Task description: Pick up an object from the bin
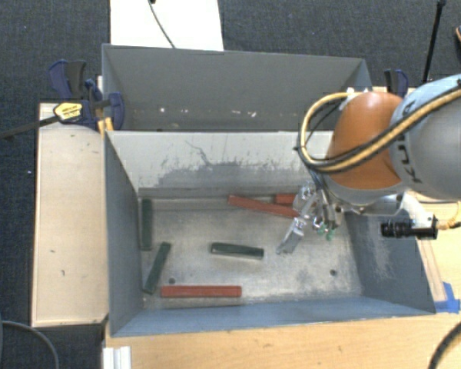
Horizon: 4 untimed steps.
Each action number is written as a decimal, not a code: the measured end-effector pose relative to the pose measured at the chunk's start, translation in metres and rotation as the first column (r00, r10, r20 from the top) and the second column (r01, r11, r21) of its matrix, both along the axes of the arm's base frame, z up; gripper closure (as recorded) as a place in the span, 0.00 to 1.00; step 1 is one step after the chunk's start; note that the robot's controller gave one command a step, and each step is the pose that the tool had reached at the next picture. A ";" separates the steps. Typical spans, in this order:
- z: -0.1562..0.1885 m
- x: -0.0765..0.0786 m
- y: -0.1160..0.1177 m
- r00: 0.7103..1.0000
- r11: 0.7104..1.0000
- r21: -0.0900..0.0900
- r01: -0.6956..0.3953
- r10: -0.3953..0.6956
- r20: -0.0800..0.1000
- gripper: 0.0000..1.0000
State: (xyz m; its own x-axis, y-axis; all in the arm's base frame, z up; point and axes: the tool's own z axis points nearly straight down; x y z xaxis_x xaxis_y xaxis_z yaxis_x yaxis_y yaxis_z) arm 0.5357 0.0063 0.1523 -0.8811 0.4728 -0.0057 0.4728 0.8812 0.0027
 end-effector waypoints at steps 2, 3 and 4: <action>-0.075 0.053 0.090 0.999 0.999 0.001 -0.053 0.053 0.000 0.00; -0.075 0.053 0.089 0.998 0.998 0.000 -0.059 0.059 -0.001 1.00; -0.075 0.053 0.089 0.998 0.998 0.000 -0.061 0.061 -0.002 0.00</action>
Offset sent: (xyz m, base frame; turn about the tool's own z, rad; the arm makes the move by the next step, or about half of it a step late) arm 0.0498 0.0642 -0.0823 -0.2644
